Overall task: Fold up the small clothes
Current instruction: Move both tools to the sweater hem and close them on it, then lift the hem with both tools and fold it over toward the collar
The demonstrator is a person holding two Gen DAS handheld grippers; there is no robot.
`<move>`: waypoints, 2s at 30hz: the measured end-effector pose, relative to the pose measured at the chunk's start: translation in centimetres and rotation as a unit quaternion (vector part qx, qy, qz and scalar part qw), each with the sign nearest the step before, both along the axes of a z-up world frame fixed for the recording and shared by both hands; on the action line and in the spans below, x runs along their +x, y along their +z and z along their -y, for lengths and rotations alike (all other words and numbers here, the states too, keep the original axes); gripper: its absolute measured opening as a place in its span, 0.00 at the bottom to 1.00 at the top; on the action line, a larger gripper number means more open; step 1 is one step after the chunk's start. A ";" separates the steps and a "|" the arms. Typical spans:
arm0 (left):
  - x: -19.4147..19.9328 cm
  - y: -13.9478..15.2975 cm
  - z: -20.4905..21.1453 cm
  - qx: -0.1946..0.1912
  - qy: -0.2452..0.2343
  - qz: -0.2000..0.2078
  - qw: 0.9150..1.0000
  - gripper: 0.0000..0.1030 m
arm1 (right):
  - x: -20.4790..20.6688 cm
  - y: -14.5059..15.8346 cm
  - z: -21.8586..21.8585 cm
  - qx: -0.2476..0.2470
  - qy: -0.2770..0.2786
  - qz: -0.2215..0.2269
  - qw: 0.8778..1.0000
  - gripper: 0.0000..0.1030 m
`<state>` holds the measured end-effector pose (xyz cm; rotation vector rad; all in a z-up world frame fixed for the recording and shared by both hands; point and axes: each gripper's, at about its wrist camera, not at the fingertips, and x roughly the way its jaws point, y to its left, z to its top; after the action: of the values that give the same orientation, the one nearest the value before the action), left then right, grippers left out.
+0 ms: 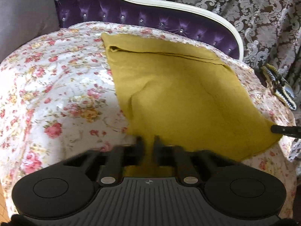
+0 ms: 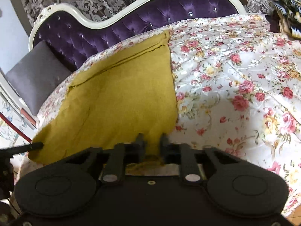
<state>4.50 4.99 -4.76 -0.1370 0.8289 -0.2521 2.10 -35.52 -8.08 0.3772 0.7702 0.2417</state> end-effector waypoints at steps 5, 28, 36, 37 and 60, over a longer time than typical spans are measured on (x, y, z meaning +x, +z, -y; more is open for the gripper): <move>-0.4 0.1 0.3 -0.027 -0.002 0.010 1.000 0.06 | 0.4 1.4 -0.5 -0.009 0.010 0.023 1.000 0.16; 5.4 4.5 -3.6 -0.126 0.039 0.088 0.987 0.06 | 8.8 5.6 -1.0 0.079 0.021 0.093 0.992 0.16; 11.0 3.5 -5.3 -0.139 0.063 0.073 0.986 0.07 | 15.0 4.9 -0.4 0.067 -0.003 0.092 0.993 0.16; 11.8 3.2 -5.4 -0.137 0.066 0.070 0.986 0.07 | 16.0 4.5 -0.2 0.066 -0.011 0.088 0.994 0.16; 20.4 0.8 -4.7 -0.070 0.090 0.016 0.993 0.08 | 23.9 1.4 3.1 0.046 -0.103 0.063 0.992 0.16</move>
<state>24.90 9.68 -4.01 -0.3375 0.7616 -0.1417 26.00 -38.62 -6.64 0.5204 0.5918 0.1070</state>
